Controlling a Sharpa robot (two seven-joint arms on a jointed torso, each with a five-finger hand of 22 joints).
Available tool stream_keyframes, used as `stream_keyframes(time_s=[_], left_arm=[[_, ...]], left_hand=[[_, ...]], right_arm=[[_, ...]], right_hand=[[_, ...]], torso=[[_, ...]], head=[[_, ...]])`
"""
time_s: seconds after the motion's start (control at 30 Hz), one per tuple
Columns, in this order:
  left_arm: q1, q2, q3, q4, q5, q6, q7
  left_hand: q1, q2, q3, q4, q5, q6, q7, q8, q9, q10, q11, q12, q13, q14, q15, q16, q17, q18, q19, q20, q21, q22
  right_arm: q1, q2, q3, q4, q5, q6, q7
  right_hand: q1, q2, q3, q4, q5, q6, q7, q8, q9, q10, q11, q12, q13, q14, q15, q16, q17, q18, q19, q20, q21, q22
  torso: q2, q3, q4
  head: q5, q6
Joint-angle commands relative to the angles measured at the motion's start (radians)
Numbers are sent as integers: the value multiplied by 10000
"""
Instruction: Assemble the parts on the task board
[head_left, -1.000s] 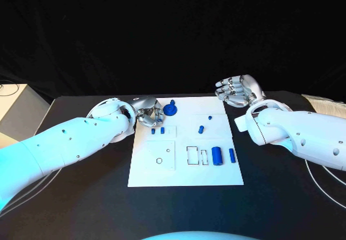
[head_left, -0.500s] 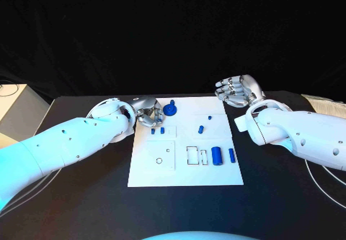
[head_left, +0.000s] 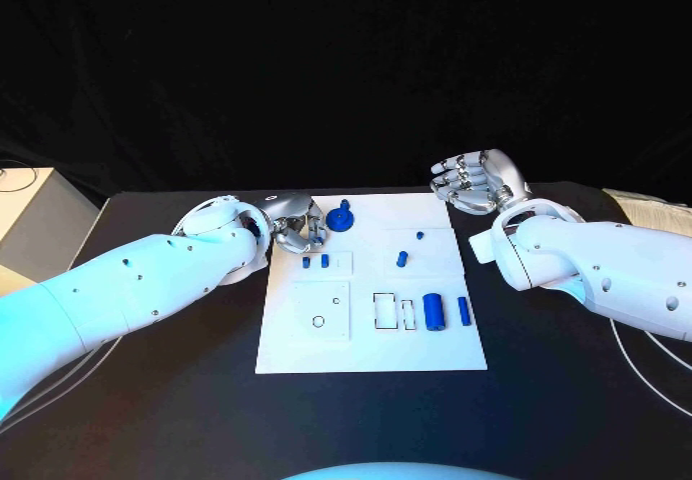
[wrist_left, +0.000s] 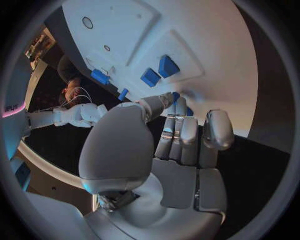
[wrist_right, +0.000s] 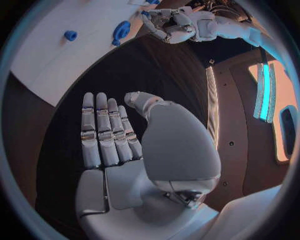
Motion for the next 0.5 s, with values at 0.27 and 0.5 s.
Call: stream_keyframes(time_s=[0.27, 0.5], left_arm=[[-15, 46, -20, -7, -47, 266, 52], [-16, 60, -50, -17, -36, 338, 76]], left_hand=[[103, 33, 28, -27, 6, -47, 51, -30, 4, -60, 30, -82, -17, -118, -3, -66, -46, 85, -59, 20, -62, -11], [100, 47, 18, -28, 6, -24, 59, -37, 7, -37, 40, -157, -36, -129, 11, -79, -46, 82, -56, 34, -49, 5]], right_arm=[[0, 1, 4, 14, -59, 79, 112], [0, 0, 4, 11, -59, 77, 112]], right_hand=[[-79, -14, 2, -59, -64, 41, 32, -45, -9, -27, -61, -39, -12, 72, 18, -51, -17, 37, 45, 1, -4, -8], [-79, -14, 2, -59, -64, 41, 32, -45, -9, -27, -61, -39, -12, 72, 18, -51, -17, 37, 45, 1, -4, -8]], torso=[[3, 6, -3], [-2, 13, 2]], head=[[7, -16], [3, -32]])
